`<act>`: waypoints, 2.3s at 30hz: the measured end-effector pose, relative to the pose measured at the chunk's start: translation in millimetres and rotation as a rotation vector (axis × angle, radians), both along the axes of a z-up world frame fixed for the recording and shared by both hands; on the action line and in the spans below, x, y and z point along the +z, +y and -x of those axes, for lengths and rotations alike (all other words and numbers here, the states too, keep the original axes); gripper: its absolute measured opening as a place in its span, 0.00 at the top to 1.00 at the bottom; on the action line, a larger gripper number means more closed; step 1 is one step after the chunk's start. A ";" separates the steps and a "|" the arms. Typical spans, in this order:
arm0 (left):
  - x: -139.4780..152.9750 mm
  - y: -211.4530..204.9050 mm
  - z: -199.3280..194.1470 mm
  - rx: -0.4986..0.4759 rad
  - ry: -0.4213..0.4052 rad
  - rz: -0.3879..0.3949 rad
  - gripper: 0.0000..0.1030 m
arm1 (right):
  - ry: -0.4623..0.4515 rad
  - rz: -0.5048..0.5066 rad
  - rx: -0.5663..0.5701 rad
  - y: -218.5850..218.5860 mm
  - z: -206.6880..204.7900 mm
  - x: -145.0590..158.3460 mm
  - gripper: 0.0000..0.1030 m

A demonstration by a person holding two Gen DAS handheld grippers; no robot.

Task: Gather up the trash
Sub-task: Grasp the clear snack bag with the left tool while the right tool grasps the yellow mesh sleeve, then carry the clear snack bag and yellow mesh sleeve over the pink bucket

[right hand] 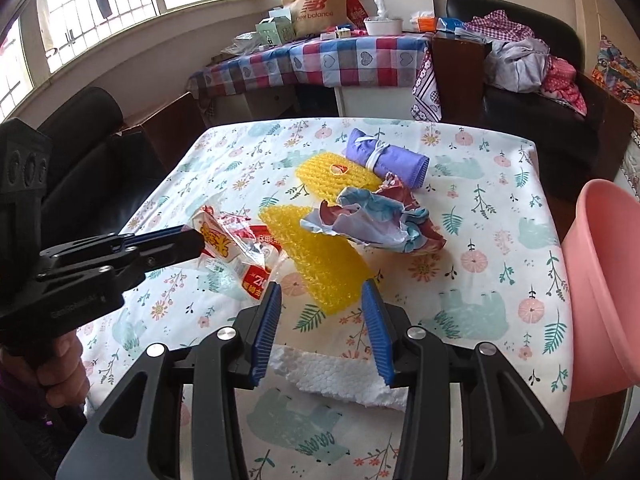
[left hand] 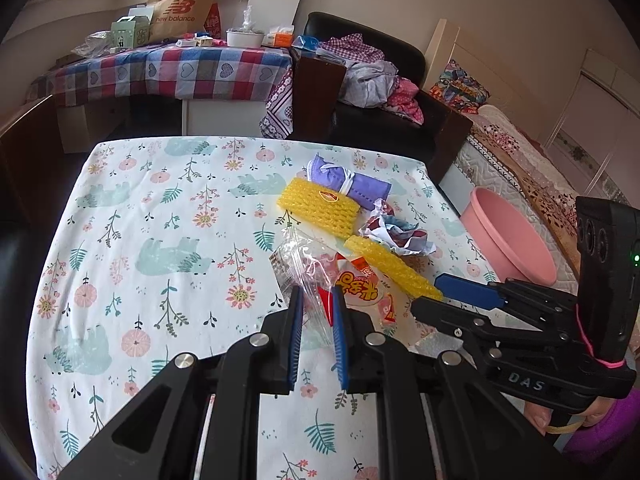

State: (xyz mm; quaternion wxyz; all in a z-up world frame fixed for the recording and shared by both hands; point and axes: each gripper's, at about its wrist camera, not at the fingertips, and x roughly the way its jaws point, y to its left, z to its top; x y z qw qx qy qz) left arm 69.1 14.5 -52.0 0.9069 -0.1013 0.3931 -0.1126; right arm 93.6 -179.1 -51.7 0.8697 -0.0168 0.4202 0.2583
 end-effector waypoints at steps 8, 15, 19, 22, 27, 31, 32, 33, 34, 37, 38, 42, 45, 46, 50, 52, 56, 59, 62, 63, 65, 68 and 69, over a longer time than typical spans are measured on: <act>1.3 0.4 1.3 0.001 -0.005 -0.008 0.87 | 0.003 0.004 -0.007 -6.5 -1.3 -0.5 0.90; 5.5 6.3 1.3 0.036 -0.014 -0.022 0.87 | -0.022 -0.026 0.016 -16.0 15.5 15.1 0.90; 9.2 11.4 2.4 0.051 -0.023 -0.027 0.87 | -0.022 -0.048 0.014 -24.9 24.5 23.0 0.90; 12.4 13.6 3.4 0.062 -0.033 -0.034 0.87 | -0.023 -0.079 0.008 -34.9 29.6 30.6 0.90; 18.3 17.8 5.5 0.079 -0.050 -0.038 0.87 | -0.065 -0.110 -0.026 -50.8 37.1 47.8 0.90; 23.4 19.5 7.3 0.090 -0.062 -0.039 0.87 | -0.099 -0.145 -0.049 -61.8 41.7 62.6 0.90; 24.6 20.0 8.0 0.090 -0.065 -0.038 0.87 | -0.117 -0.143 -0.059 -64.4 43.4 67.1 0.90; 26.5 19.8 9.2 0.090 -0.071 -0.035 0.87 | -0.134 -0.141 -0.070 -67.4 44.8 71.2 0.90; 27.8 19.2 10.5 0.089 -0.075 -0.034 0.87 | -0.149 -0.140 -0.082 -70.7 45.8 74.7 0.90; 32.6 17.3 12.7 0.084 -0.090 -0.029 0.87 | -0.177 -0.134 -0.124 -82.2 46.5 80.9 0.90; 34.0 16.1 13.7 0.082 -0.095 -0.028 0.87 | -0.183 -0.133 -0.140 -86.3 46.6 82.3 0.90; 41.8 8.5 14.0 0.065 -0.119 -0.014 0.87 | -0.201 -0.135 -0.205 -104.0 45.9 85.1 0.90; 48.7 0.8 12.7 0.047 -0.143 -0.006 0.87 | -0.216 -0.134 -0.264 -120.8 46.1 87.2 0.90; 50.9 -1.5 11.8 0.041 -0.149 -0.005 0.87 | -0.223 -0.132 -0.288 -127.9 46.3 88.2 0.90; 60.5 -16.5 6.9 0.014 -0.176 0.005 0.87 | -0.240 -0.131 -0.367 -151.0 49.1 89.3 0.90; 64.6 -25.5 3.9 -0.002 -0.188 0.009 0.87 | -0.245 -0.134 -0.407 -163.3 50.5 88.9 0.90; 73.8 -45.0 -1.5 -0.042 -0.218 0.012 0.87 | -0.253 -0.141 -0.478 -185.4 52.9 86.9 0.90; 81.2 -61.0 -5.7 -0.074 -0.243 0.011 0.87 | -0.254 -0.149 -0.525 -201.1 53.8 83.1 0.90; 87.5 -80.0 -10.5 -0.113 -0.259 0.015 0.87 | -0.252 -0.155 -0.563 -215.4 53.3 78.8 0.90; 89.1 -86.6 -11.9 -0.127 -0.264 0.014 0.87 | -0.249 -0.159 -0.574 -219.7 53.2 76.9 0.90; 92.0 -99.3 -15.0 -0.153 -0.273 0.014 0.87 | -0.238 -0.173 -0.594 -227.9 52.7 72.2 0.90; 95.0 -119.7 -20.3 -0.190 -0.282 0.015 0.87 | -0.230 -0.183 -0.617 -237.0 53.0 65.5 0.90; 95.5 -128.0 -22.5 -0.205 -0.285 0.013 0.87 | -0.227 -0.186 -0.623 -239.8 52.5 63.4 0.90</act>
